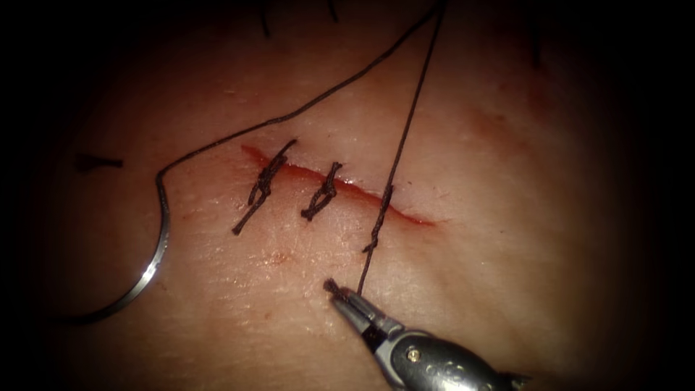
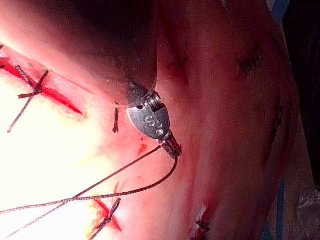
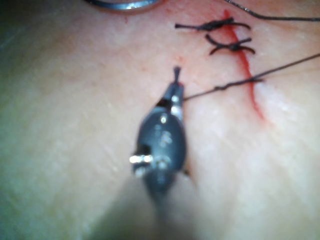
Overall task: Wound Closure
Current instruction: Wrap the thread clockwise around the right gripper using the left gripper
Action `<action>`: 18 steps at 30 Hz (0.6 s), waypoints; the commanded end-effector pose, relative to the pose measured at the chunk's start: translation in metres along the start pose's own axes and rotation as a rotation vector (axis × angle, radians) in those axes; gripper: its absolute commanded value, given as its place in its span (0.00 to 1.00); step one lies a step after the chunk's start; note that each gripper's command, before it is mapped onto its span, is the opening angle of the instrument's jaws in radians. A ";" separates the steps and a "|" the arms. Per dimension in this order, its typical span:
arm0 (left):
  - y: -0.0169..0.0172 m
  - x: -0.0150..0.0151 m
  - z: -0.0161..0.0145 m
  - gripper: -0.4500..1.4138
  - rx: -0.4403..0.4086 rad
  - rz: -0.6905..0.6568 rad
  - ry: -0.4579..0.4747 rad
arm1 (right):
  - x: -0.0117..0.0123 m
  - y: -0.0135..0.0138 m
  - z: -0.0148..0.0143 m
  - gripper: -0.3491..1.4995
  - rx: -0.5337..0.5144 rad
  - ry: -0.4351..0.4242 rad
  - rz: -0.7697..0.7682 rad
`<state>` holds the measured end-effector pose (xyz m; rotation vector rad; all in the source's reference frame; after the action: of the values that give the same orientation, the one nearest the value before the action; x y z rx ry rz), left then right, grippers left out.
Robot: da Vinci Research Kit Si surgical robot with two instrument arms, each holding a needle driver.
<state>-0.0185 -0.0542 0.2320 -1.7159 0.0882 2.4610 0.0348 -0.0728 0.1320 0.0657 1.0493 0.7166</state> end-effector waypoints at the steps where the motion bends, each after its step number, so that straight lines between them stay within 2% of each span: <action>1: 0.0000 -0.0004 0.0008 0.00 0.005 0.003 -0.001 | 0.0000 -0.0002 0.0002 0.00 0.001 0.003 0.004; 7: 0.0004 -0.0005 0.0018 0.00 0.008 0.029 -0.022 | 0.0000 -0.0012 0.0002 0.00 0.010 0.003 0.000; 18: -0.0007 -0.0002 0.0032 0.00 0.023 0.036 -0.037 | -0.0027 -0.0033 0.0017 0.00 0.053 -0.028 -0.023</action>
<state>-0.0209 -0.0535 0.2328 -1.6698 0.1459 2.5088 0.0363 -0.0758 0.1332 0.1038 1.0387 0.6709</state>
